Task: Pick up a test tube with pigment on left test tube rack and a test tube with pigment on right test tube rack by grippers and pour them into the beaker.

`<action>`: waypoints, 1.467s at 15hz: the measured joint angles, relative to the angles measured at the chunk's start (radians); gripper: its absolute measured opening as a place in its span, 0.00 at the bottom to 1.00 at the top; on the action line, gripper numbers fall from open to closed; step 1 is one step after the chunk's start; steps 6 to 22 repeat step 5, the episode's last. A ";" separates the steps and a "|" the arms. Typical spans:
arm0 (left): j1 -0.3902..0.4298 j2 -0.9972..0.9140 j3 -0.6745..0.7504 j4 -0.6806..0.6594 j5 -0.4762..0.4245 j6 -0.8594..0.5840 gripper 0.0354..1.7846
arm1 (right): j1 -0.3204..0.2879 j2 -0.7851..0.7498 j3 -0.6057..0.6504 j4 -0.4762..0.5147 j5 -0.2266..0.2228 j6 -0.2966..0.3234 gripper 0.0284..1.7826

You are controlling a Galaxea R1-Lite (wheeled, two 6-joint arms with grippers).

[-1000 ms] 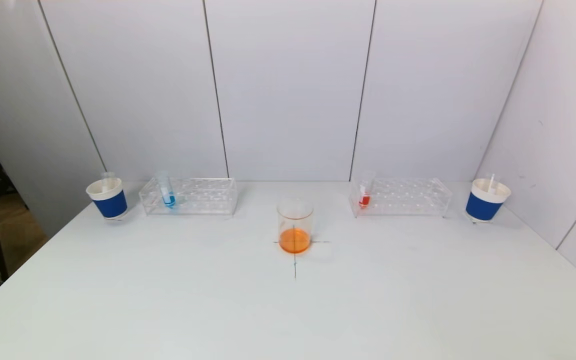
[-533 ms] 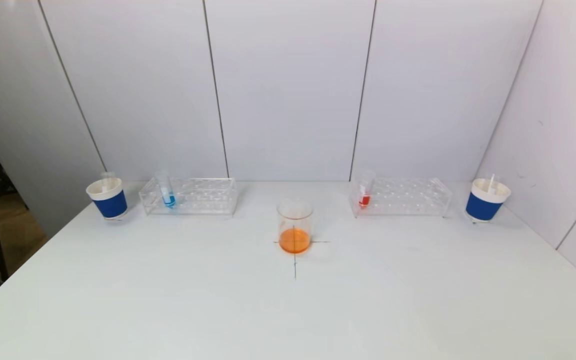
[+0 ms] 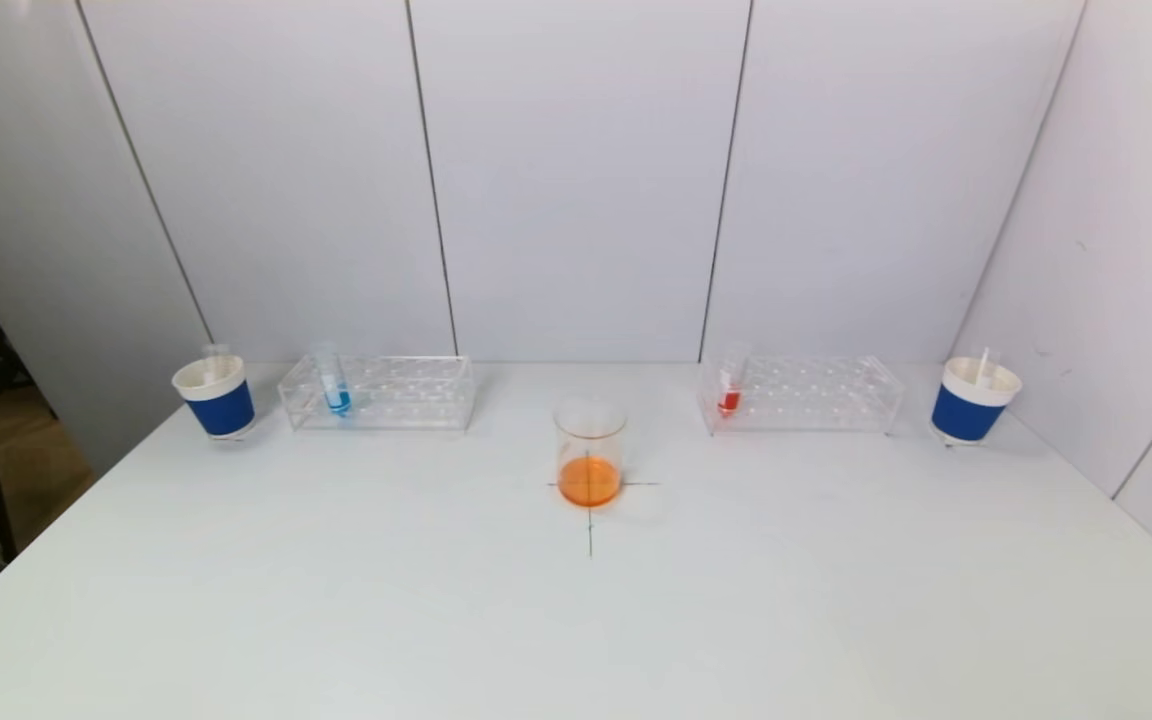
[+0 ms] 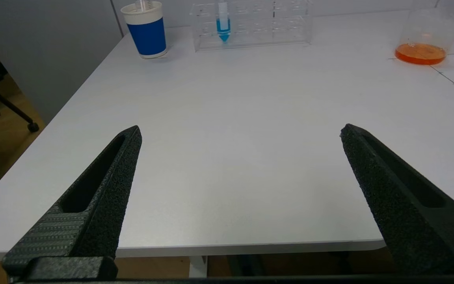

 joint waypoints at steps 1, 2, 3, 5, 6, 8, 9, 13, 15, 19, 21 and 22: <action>0.000 0.000 0.000 0.000 -0.001 0.000 0.99 | 0.000 0.000 0.000 0.000 0.000 0.001 0.99; 0.000 0.000 0.000 0.000 0.000 0.000 0.99 | 0.000 0.000 0.000 0.000 0.000 0.002 0.99; 0.000 0.000 0.000 0.000 0.000 0.000 0.99 | 0.000 0.000 0.000 0.000 0.000 0.002 0.99; 0.000 0.000 0.000 0.000 0.000 0.000 0.99 | 0.000 0.000 0.000 0.000 0.000 0.001 0.99; 0.000 0.000 0.000 0.000 0.000 0.000 0.99 | 0.000 0.000 0.000 0.000 0.000 0.001 0.99; 0.000 0.000 0.000 0.000 0.000 0.000 0.99 | 0.000 0.000 0.000 0.000 0.000 0.001 0.99; 0.000 0.000 0.000 0.000 0.000 0.000 0.99 | 0.000 0.000 0.000 0.000 0.000 0.001 0.99; 0.000 0.000 0.000 0.000 0.000 0.000 0.99 | 0.000 0.000 0.000 0.000 0.000 0.001 0.99; 0.000 0.000 0.000 0.000 0.000 0.000 0.99 | 0.000 0.000 0.000 0.000 0.000 0.001 0.99; 0.000 0.000 0.000 0.000 0.000 0.000 0.99 | 0.000 0.000 0.000 0.000 0.000 0.001 0.99; 0.000 0.000 0.000 0.000 0.000 0.000 0.99 | 0.000 0.000 0.000 0.000 0.000 0.001 0.99; 0.000 0.000 0.000 0.000 0.000 0.000 0.99 | 0.000 0.000 0.000 0.000 0.000 0.001 0.99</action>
